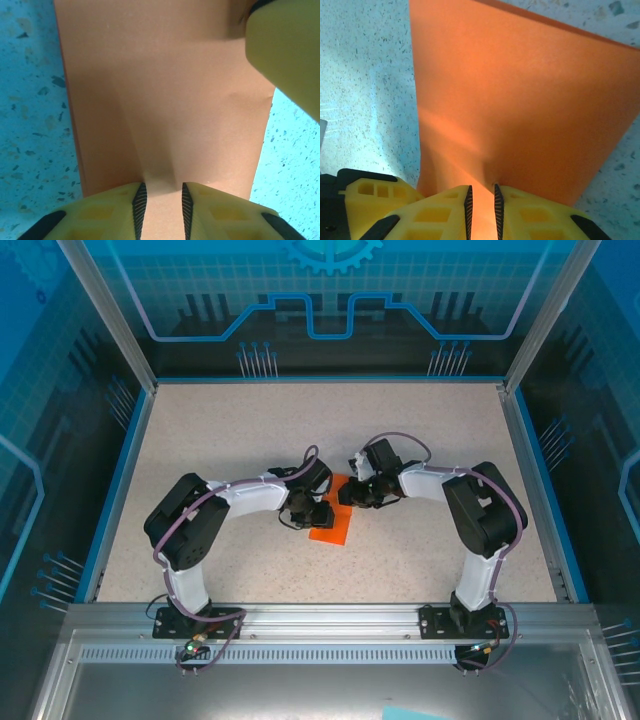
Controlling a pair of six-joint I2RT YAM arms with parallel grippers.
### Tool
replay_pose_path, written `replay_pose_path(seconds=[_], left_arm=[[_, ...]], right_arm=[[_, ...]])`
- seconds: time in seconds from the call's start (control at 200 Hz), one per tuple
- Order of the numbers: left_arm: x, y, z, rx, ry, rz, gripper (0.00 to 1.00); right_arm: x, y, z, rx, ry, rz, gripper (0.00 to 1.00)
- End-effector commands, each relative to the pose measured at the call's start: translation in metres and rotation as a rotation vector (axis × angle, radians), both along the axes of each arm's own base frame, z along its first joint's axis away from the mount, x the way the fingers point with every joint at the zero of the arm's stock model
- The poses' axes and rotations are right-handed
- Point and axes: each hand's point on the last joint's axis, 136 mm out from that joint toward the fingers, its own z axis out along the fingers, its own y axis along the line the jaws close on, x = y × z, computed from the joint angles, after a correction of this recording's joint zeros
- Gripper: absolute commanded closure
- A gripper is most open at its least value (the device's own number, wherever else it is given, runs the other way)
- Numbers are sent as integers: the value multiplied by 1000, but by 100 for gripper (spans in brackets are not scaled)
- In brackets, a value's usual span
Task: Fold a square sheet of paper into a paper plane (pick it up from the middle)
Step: Fold the square sheet of paper in half at the center of the table.
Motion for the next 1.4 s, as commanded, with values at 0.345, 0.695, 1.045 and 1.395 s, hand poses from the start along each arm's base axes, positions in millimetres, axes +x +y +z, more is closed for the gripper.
replay_pose_path(seconds=[0.345,0.695,1.045,1.395], left_arm=[[-2,-7,27,-54,-6,-18,60],[-18,-35,40,-94,-24,-112,59],[-25,-41,18,-93,-15,-145,70],[-28,-22,-6,0,-13,-139,73]], right_arm=[[4,-8,-19,-39,33,-8,78],[-2,-5,-14,-5,53,11,78],[-3,-4,-13,28,65,17,78],[3,-7,-12,30,52,17,76]])
